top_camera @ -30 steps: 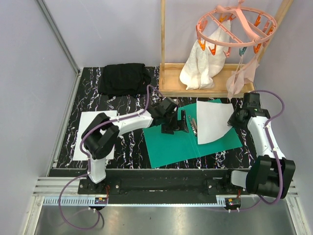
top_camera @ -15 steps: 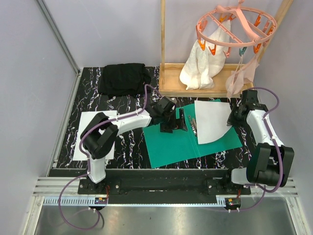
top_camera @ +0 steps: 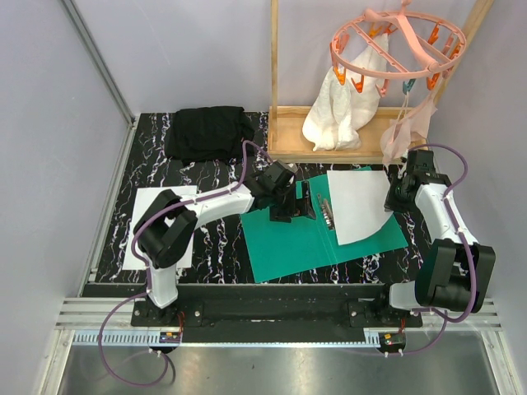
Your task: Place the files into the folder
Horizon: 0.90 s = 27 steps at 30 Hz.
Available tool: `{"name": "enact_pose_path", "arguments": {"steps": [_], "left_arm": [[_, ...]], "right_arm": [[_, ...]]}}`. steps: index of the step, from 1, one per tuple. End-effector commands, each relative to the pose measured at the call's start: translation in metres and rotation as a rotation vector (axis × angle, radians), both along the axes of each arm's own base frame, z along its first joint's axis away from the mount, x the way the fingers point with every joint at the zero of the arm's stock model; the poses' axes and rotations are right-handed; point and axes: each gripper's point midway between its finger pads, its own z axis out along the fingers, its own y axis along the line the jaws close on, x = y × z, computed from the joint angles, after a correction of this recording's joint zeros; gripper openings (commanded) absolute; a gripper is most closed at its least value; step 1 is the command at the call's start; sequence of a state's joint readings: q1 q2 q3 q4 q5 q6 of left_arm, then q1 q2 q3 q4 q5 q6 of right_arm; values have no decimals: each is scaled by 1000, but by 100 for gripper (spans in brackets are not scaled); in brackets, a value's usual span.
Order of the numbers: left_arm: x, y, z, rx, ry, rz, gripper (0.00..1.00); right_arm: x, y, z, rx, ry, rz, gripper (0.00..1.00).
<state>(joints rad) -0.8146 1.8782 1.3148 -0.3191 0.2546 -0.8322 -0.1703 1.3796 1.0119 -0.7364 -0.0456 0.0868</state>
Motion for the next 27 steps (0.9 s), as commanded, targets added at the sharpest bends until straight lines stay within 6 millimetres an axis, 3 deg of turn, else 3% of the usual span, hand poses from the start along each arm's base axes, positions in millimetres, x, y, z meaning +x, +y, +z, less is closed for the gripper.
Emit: {"name": "enact_pose_path", "arguments": {"steps": [1, 3, 10, 18, 27], "left_arm": [[2, -1, 27, -58, -64, -14, 93], [1, 0, 26, -59, -59, -16, 93], [2, 0, 29, -65, -63, -16, 93], [1, 1, 26, -64, -59, -18, 93], [1, 2, 26, -69, -55, -16, 93]], "right_arm": [[13, -6, 13, -40, -62, 34, 0], [13, -9, 17, -61, -71, 38, 0], [17, 24, 29, 32, -164, 162, 0], [14, 37, 30, 89, -156, 197, 0], [9, 22, 24, 3, -86, 183, 0]]}}
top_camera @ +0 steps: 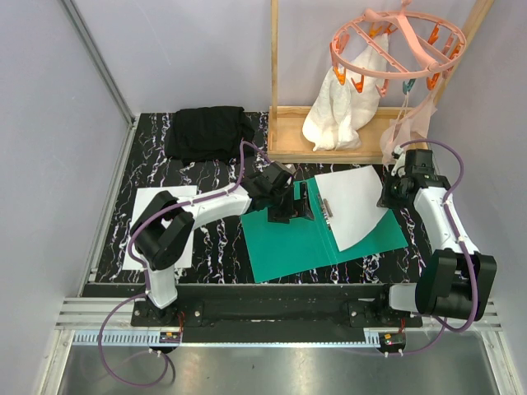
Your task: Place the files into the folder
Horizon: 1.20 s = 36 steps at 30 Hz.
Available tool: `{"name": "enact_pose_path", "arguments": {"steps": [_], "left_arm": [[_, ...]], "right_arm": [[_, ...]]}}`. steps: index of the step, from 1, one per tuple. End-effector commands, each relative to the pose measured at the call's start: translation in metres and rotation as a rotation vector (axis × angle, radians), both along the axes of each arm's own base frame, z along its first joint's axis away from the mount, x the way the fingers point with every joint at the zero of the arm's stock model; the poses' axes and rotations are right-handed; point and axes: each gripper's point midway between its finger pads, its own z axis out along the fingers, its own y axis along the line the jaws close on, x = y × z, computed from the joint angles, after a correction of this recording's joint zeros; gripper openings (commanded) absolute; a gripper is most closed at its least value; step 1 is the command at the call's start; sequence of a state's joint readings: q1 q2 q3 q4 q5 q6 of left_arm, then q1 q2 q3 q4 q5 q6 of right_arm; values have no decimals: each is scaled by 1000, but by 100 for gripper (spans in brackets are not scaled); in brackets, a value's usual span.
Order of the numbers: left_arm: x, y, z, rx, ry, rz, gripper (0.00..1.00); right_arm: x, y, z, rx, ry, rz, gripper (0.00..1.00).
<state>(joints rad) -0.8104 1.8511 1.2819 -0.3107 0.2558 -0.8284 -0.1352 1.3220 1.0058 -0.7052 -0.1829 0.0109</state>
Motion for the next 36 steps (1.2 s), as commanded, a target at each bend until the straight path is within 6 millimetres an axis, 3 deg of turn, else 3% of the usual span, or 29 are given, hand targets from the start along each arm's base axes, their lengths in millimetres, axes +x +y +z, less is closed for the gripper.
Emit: {"name": "enact_pose_path", "arguments": {"steps": [1, 17, 36], "left_arm": [[4, -4, 25, -67, -51, -16, 93], [11, 2, 29, -73, -54, 2, 93], [12, 2, 33, -88, -52, 6, 93]], "right_arm": [[2, -9, 5, -69, 10, 13, 0], [2, -6, 4, -91, 14, 37, 0], [8, -1, -3, -72, 25, 29, 22]]}}
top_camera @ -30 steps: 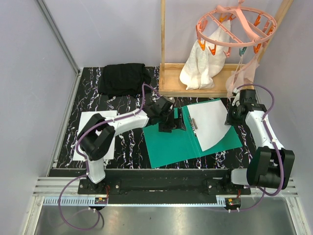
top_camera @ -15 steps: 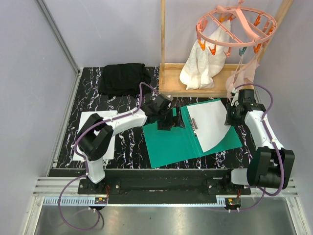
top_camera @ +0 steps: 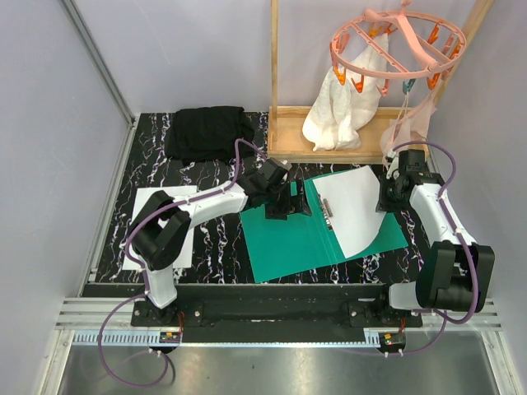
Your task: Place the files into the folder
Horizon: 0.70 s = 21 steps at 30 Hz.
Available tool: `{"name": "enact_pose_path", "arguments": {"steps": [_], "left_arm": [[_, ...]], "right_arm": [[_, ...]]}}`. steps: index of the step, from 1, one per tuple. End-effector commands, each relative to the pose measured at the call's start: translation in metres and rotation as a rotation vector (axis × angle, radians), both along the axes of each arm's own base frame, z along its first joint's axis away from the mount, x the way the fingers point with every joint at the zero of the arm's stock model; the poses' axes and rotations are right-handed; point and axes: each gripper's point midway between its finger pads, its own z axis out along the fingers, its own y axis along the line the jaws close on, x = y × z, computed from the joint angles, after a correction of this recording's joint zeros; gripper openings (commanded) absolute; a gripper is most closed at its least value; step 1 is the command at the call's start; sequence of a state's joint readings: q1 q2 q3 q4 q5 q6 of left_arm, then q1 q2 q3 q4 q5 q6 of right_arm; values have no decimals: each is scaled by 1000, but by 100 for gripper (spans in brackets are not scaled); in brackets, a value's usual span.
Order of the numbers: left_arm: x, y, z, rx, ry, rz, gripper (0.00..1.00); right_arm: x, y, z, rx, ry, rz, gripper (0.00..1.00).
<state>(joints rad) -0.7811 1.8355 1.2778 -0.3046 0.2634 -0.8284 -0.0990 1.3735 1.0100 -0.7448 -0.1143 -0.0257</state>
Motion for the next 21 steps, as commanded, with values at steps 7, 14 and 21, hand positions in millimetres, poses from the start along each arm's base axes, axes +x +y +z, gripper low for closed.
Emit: {"name": "enact_pose_path", "arguments": {"steps": [7, 14, 21], "left_arm": [[2, -3, 26, -67, -44, -15, 93], [0, -4, 26, -77, -37, -21, 93], [2, -6, 28, -83, -41, -21, 93]], "right_arm": [[12, 1, 15, 9, -41, -41, 40], [8, -2, 16, -1, -22, -73, 52], [-3, 4, 13, 21, 41, -92, 60]]}}
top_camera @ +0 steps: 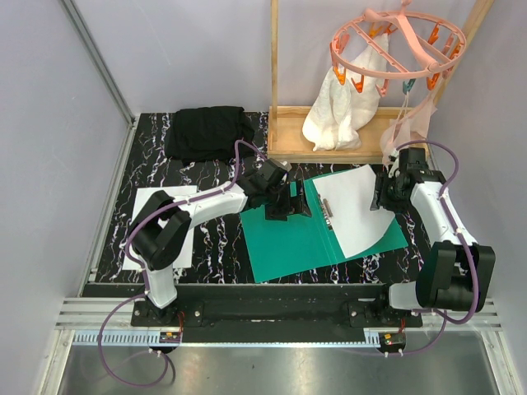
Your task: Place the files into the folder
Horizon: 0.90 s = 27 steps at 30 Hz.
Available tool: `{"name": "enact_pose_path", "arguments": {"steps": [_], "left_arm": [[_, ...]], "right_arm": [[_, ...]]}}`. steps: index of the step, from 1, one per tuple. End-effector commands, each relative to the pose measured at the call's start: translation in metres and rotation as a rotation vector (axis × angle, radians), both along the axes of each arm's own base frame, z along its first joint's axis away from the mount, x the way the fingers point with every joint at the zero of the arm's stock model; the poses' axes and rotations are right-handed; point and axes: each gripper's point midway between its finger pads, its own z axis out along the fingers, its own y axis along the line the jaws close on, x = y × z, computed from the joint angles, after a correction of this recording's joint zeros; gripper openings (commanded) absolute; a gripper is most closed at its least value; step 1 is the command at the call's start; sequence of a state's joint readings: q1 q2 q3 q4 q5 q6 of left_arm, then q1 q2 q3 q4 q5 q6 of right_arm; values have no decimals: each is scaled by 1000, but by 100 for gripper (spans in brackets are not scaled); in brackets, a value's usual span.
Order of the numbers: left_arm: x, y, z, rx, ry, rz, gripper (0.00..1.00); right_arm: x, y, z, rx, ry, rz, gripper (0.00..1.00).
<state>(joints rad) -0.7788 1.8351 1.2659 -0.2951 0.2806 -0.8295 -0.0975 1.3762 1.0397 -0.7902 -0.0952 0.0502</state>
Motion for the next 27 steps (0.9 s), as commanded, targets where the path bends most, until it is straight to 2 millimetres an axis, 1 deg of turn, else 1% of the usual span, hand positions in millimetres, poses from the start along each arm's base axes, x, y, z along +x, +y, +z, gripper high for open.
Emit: {"name": "enact_pose_path", "arguments": {"steps": [1, 5, 10, 13, 14, 16, 17, 19, 20, 22, 23, 24, 25, 26, 27], "left_arm": [[3, -7, 29, -75, -49, -14, 93], [3, -8, 30, -84, -45, -16, 93], [3, -7, 33, -86, -51, -14, 93], [2, -7, 35, -89, -54, -18, 93], [3, -7, 35, -87, -57, -17, 94], [3, -6, 36, -85, -61, -17, 93], [4, -5, 37, -84, -62, -14, 93], [5, -5, 41, -91, -70, -14, 94], [5, -6, 44, -95, -79, -23, 94], [6, -6, 55, -115, -111, -52, 94], [6, -4, 59, -109, -156, -88, 94], [8, -2, 61, -97, -181, -91, 94], [10, 2, 69, -95, -217, -85, 95], [13, 8, 66, -70, -245, -69, 95], [15, 11, 71, -73, -269, -60, 95]], "right_arm": [[-1, 4, 7, 7, 22, -19, 61], [-2, 0, 4, -13, 42, -39, 66], [-1, -3, 4, -26, 53, -50, 69], [-2, -11, 3, -66, 66, -69, 72], [-3, -20, 3, -114, 69, -92, 73], [-3, -28, 4, -158, 64, -114, 78], [-2, -39, 8, -213, 57, -150, 79], [2, -53, 17, -283, 32, -198, 84], [8, -68, 33, -358, -5, -257, 85], [15, -72, 61, -428, -92, -298, 88], [23, -67, 76, -425, -153, -314, 92], [32, -40, 89, -395, -216, -253, 93], [38, -23, 93, -364, -245, -218, 94], [48, 3, 96, -304, -284, -163, 96], [54, 30, 89, -283, -276, -88, 97]]}}
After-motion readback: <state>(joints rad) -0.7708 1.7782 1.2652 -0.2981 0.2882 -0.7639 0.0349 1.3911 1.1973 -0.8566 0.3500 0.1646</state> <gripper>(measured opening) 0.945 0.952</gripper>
